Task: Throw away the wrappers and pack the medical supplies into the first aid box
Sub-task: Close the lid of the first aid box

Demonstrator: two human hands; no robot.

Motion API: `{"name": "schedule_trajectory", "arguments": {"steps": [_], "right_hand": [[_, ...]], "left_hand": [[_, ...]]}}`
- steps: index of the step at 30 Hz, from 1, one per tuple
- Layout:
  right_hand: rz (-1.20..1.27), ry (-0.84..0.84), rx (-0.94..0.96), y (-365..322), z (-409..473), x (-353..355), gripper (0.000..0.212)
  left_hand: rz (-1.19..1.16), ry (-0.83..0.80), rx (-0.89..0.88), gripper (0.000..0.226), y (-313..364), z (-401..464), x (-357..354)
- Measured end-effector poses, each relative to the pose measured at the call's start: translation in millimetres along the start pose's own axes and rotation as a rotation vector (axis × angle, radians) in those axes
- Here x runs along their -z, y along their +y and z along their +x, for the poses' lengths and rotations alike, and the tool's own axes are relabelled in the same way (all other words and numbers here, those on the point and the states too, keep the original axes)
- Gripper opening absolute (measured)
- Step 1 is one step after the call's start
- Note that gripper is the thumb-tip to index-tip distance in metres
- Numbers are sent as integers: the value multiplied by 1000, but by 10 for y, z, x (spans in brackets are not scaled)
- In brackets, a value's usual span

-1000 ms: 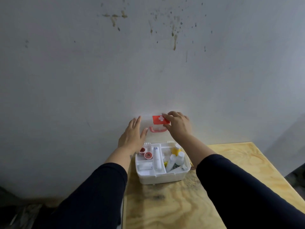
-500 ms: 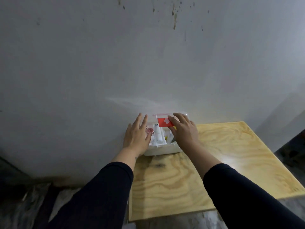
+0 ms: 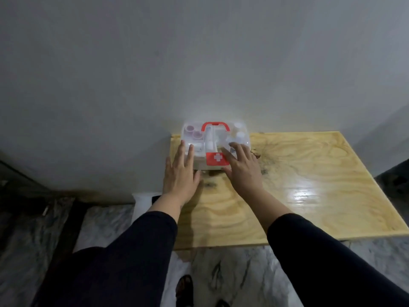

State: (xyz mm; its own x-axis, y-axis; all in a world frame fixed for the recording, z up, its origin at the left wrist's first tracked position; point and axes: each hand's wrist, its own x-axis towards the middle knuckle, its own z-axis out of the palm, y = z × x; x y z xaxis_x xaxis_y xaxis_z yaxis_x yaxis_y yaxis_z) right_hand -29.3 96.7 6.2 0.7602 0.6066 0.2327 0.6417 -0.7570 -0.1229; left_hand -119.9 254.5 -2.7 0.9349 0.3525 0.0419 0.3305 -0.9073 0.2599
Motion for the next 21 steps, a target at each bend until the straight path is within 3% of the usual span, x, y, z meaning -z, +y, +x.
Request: {"name": "schedule_trajectory", "arguments": {"steps": [4,9,14,21], "right_hand": [[8,58,26,52,49,22,50],[42,-155,66,117,292,0,64],[67,-131,60,177,501,-83,62],[3,-42,84,252,652,-210,63]], "left_hand": [[51,52,-76,67,73,136,88],[159,-84,-187,72,116,495,163],[272,-37,-193,75,115,709,97],[234,71,-179,73,131,842,-1]]}}
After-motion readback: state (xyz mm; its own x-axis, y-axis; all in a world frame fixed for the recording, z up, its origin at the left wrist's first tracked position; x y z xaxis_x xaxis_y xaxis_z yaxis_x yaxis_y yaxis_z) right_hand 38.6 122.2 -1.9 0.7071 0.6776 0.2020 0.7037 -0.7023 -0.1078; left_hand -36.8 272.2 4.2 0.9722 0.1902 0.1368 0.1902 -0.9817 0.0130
